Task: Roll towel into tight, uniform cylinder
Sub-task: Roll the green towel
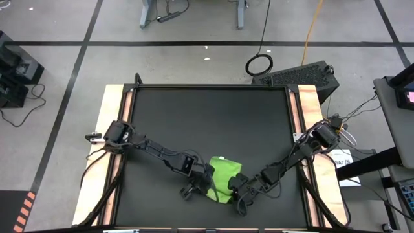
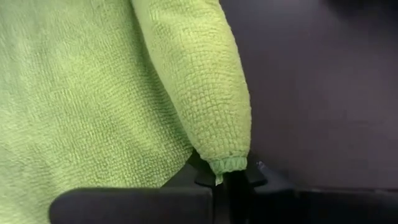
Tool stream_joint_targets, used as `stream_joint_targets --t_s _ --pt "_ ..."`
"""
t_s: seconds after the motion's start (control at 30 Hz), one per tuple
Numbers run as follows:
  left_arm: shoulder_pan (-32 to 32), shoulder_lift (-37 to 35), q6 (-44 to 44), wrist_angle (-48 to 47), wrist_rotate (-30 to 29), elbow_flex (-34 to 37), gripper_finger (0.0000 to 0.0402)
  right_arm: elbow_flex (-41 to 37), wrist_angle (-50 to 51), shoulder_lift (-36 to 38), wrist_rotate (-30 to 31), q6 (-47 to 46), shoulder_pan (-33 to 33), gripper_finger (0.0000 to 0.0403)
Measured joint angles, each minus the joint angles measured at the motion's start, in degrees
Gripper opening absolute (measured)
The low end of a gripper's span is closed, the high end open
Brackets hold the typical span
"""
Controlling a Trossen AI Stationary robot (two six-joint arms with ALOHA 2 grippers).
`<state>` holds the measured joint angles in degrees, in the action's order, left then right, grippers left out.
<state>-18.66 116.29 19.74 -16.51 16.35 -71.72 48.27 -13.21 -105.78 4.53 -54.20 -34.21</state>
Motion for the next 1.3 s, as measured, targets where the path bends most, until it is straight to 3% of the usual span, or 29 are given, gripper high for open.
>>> stream_joint_targets --t_s 0.2,0.33,0.5,0.7,1.13,1.3 --pt "3.76 0.13 -6.36 -1.33 8.64 0.15 0.0011 -0.02 2.64 5.45 10.26 7.73 -2.76 0.0181" --pt "5.70 0.24 -7.49 -1.62 11.82 0.17 0.0010 -0.02 5.64 8.29 15.75 14.36 -5.15 0.0226" --pt "7.47 1.89 -10.21 -0.89 16.26 0.11 0.0009 1.40 6.35 8.49 16.62 22.92 -7.70 0.0219" --pt "9.43 5.27 -14.86 0.26 24.89 -0.13 0.0009 6.27 14.67 5.33 19.84 28.46 -8.66 0.0190" --pt "11.82 6.01 -16.23 0.62 27.40 -0.07 0.0008 8.41 15.95 0.79 24.30 30.87 -9.01 0.0217" --pt "12.83 6.03 -16.37 1.02 28.53 0.00 0.0008 8.41 21.16 0.79 25.71 27.57 -9.03 0.0209"
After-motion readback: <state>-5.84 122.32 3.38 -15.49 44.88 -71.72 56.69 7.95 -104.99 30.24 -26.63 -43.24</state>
